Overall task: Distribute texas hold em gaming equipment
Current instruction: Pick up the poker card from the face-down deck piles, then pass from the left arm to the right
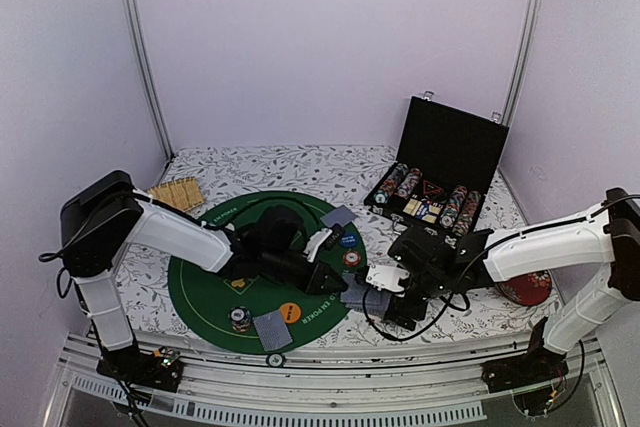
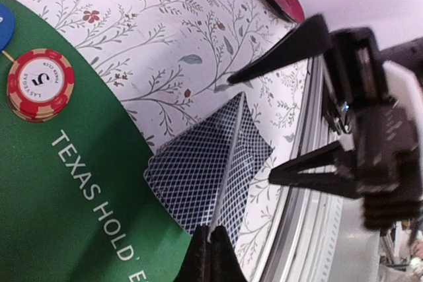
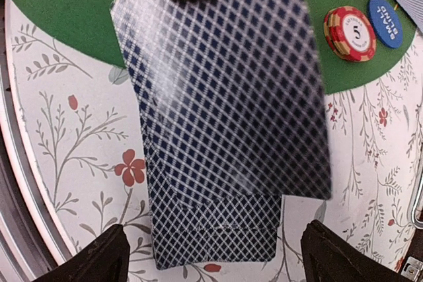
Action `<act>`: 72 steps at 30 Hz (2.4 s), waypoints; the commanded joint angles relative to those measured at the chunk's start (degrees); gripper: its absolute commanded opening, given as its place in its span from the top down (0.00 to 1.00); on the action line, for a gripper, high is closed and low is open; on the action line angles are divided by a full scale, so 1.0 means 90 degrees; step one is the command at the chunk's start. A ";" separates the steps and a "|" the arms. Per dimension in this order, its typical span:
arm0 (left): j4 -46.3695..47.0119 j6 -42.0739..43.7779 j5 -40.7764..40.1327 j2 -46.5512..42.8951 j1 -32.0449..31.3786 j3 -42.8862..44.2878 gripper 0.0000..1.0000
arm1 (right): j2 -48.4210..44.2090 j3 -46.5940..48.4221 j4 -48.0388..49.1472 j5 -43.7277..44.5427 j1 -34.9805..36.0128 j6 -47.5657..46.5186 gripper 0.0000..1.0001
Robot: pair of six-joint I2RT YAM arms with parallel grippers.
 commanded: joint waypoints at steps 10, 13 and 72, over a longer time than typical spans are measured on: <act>-0.3085 0.2332 -0.0056 -0.1538 0.0049 0.0776 1.00 | -0.1809 0.1518 -0.0457 -0.2114 -0.0224 0.0517 0.01; -0.3509 0.2543 -0.0134 -0.1944 -0.0032 0.0786 1.00 | -0.1437 0.1866 -0.0215 -0.2888 -0.0273 0.0928 0.08; -0.4408 0.1214 -0.4311 -0.5003 0.0687 0.0703 0.08 | -0.0428 0.1095 0.2339 -0.1838 0.0404 0.7140 0.98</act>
